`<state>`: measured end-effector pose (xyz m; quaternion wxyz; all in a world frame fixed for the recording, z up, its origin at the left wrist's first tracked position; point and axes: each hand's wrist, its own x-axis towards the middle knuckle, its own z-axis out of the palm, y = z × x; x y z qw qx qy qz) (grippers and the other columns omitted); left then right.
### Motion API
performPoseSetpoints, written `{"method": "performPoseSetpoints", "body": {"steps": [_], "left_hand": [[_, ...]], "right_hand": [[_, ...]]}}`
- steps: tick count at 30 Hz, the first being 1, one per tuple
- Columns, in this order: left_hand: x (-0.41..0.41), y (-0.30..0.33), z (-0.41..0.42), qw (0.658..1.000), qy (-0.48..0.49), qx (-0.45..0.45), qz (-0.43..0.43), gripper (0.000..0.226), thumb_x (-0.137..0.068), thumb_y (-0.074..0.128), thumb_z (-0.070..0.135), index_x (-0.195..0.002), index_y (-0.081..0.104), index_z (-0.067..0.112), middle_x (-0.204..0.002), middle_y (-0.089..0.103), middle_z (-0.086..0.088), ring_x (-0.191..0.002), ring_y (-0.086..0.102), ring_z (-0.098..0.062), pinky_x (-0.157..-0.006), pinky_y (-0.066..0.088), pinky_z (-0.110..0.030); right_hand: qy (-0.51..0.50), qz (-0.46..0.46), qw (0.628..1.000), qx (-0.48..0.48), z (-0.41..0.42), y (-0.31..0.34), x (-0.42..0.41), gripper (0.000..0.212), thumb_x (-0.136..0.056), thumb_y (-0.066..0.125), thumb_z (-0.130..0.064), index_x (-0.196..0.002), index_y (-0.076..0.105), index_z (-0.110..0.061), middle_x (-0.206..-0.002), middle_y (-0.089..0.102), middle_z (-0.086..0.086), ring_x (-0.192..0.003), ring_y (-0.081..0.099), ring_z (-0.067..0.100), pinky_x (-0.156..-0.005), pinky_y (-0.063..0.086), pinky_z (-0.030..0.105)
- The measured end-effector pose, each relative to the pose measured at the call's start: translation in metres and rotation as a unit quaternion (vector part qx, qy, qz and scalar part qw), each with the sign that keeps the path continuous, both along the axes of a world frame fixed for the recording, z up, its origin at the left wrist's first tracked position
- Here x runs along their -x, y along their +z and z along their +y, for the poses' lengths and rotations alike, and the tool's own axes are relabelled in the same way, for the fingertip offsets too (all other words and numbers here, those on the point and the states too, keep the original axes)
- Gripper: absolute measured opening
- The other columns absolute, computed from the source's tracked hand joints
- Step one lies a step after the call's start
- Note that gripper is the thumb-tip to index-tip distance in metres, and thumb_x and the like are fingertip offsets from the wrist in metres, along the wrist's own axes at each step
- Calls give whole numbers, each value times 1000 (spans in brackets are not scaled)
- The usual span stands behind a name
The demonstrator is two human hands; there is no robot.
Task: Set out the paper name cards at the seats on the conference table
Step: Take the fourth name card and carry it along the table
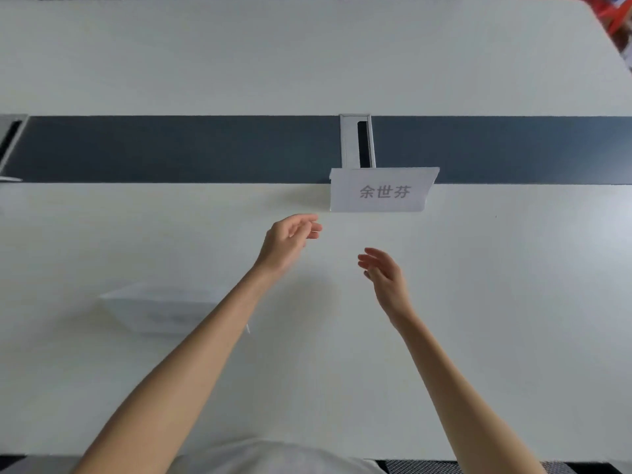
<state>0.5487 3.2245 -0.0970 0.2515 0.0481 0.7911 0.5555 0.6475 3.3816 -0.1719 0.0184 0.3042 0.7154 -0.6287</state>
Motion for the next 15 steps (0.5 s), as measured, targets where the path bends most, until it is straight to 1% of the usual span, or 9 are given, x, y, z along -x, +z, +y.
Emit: {"method": "performPoseSetpoints", "body": {"steps": [2,3,5,6,7,8,10,12,15], "left_hand": [[-7,17,-43,998,15,-5,56,26,-92,40,18,-107,61,15,-99,67,-3,-92,65,-7,-85,47,-22],[-10,23,-68,996,30,1,85,25,-91,41,21,-105,61,16,-97,67,-2,-88,65,-1,-83,48,-17],[-17,32,-120,986,82,36,140,24,-91,42,20,-104,62,16,-96,67,-1,-86,62,8,-80,46,-9],[-21,34,-145,978,115,62,162,24,-92,42,18,-105,62,13,-97,67,-1,-88,62,9,-78,44,-6],[-24,33,-169,968,150,96,177,24,-93,42,15,-106,61,10,-99,66,-3,-93,62,5,-77,43,-5],[-27,30,-190,956,180,138,186,25,-93,41,14,-108,60,7,-105,66,-6,-101,62,-6,-79,42,-9],[-29,18,-226,936,213,219,174,29,-93,41,14,-115,56,3,-118,63,-16,-112,57,-27,-89,40,-25],[-27,4,-249,932,213,266,127,33,-93,40,17,-120,52,0,-123,59,-23,-116,54,-34,-94,38,-33],[-21,-14,-269,945,169,278,43,37,-95,36,25,-121,51,3,-126,57,-24,-117,52,-37,-94,37,-36]], "right_hand": [[39,-3,999,26,-40,7,-13,35,-87,37,4,-111,55,-13,-103,64,7,-96,62,21,-96,47,41],[62,-8,997,36,-60,11,-19,32,-89,38,0,-111,55,-15,-104,64,6,-97,62,20,-97,46,40],[113,-33,992,49,-96,14,-29,29,-92,41,-11,-117,54,-16,-110,64,4,-106,59,20,-101,44,40],[134,-52,988,57,-111,16,-32,31,-93,41,-17,-121,52,-17,-115,62,5,-113,56,20,-104,41,41],[150,-71,984,65,-126,18,-33,33,-93,40,-23,-125,49,-19,-121,60,6,-117,54,20,-106,39,41],[159,-83,981,73,-139,21,-34,35,-94,38,-26,-128,46,-21,-124,58,6,-119,52,20,-107,38,40],[157,-83,982,71,-160,26,-32,36,-95,35,-28,-130,44,-21,-121,58,6,-118,53,21,-105,38,38],[133,-53,989,49,-177,32,-28,35,-96,34,-27,-128,46,-18,-114,60,5,-114,55,22,-100,40,37],[86,-12,996,26,-198,38,-22,34,-97,34,-29,-126,48,-17,-118,60,8,-111,56,22,-94,42,33]]}}
